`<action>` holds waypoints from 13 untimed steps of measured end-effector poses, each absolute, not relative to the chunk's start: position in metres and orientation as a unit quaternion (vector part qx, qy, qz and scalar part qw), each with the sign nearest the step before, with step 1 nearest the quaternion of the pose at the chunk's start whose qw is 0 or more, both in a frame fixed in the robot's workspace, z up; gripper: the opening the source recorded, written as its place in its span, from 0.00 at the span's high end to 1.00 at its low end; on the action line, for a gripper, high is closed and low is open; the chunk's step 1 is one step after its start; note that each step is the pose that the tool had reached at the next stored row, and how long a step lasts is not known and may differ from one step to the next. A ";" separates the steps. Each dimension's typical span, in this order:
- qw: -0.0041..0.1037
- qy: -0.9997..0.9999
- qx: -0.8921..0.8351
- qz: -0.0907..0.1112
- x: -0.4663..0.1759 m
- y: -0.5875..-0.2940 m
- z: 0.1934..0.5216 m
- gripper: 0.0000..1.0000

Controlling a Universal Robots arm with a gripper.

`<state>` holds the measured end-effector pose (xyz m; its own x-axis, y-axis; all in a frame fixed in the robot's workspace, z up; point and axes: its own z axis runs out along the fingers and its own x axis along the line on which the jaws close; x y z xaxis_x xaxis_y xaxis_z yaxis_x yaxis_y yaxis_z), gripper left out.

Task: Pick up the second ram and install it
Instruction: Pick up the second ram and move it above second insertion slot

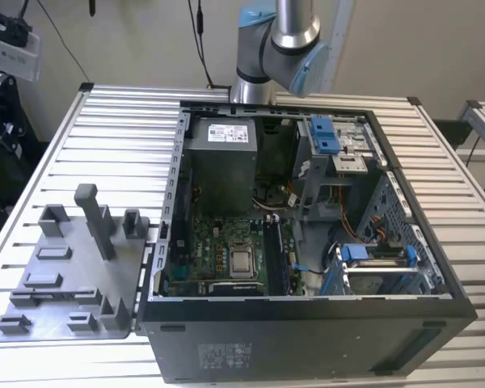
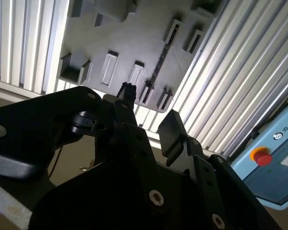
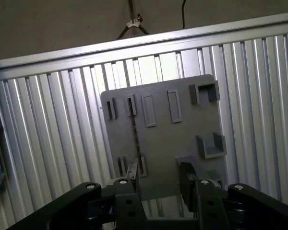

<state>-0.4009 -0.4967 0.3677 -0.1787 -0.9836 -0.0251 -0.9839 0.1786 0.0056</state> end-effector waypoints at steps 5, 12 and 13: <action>0.004 0.768 -0.641 0.011 -0.401 -0.497 0.366 0.52; -0.003 0.768 -0.641 0.017 -0.401 -0.496 0.361 0.52; -0.004 0.768 -0.641 0.017 -0.401 -0.496 0.360 0.52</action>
